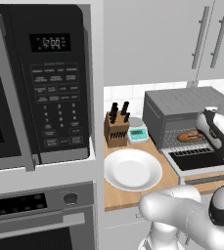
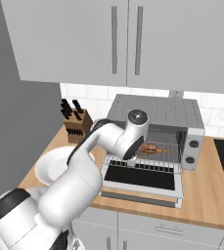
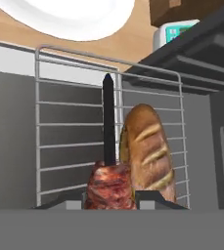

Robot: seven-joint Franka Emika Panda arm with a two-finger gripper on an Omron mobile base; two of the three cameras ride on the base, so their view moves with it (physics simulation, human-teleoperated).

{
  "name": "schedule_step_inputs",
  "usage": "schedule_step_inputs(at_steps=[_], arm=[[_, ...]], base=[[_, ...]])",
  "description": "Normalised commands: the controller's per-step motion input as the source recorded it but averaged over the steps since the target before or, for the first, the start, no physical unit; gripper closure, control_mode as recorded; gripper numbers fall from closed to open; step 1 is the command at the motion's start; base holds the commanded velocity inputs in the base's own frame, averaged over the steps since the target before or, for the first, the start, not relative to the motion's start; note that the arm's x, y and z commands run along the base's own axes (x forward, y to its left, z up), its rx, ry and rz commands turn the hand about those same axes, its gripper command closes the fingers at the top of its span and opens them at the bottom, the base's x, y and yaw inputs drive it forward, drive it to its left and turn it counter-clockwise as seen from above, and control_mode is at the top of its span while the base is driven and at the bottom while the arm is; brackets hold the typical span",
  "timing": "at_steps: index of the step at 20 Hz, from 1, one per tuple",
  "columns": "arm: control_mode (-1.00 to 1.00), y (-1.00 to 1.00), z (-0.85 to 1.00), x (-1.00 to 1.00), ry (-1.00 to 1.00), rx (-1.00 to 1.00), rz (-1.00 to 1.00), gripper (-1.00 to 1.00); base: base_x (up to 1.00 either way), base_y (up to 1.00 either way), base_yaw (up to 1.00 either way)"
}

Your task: Pick up the kebab skewer and baguette bread, and place them inside the toaster oven. Close the toaster oven door and start by setting the timer.

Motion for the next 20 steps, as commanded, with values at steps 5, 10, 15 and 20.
schedule_step_inputs(at_steps=[5,10,15,20], arm=[[-1.00,-0.28,-0.26,0.43,0.00,0.00,0.00,1.00],[-1.00,-0.09,-0.35,0.24,-0.02,-0.02,0.00,1.00],[-1.00,0.00,-0.31,0.23,-0.01,-0.01,0.00,1.00],[-1.00,0.00,-0.13,0.10,0.00,0.00,0.00,-1.00]], base=[[0.00,0.00,0.00],[0.00,0.00,0.00],[0.00,0.00,0.00],[0.00,0.00,0.00]])
